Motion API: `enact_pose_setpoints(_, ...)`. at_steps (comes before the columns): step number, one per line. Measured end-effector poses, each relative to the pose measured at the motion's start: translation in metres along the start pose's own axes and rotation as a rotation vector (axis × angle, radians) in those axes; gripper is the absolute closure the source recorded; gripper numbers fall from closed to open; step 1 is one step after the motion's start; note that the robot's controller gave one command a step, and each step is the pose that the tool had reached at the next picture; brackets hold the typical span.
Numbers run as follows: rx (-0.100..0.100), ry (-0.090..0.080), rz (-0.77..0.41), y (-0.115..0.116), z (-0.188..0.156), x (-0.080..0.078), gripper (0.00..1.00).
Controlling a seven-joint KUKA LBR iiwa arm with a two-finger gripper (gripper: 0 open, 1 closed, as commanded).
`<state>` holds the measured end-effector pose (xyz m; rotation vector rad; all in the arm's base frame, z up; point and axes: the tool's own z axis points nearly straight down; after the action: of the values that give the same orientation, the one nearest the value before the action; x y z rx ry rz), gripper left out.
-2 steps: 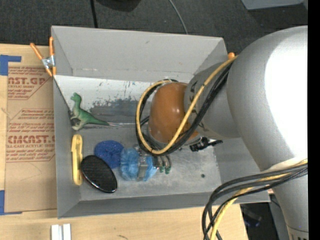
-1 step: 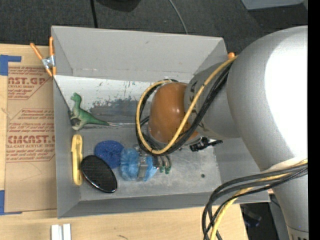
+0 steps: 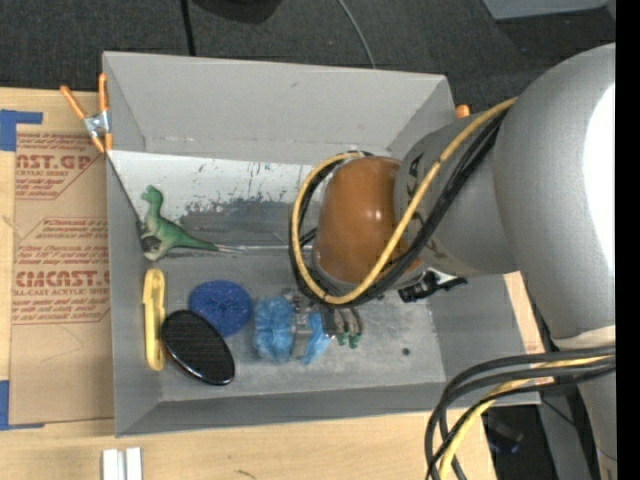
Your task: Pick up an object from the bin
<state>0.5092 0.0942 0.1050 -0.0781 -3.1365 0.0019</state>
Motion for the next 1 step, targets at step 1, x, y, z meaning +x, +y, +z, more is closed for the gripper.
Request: enact_pose_setpoints(1,-0.005,-0.019,0.002,-0.0033,-0.0237,-0.0122,1.0)
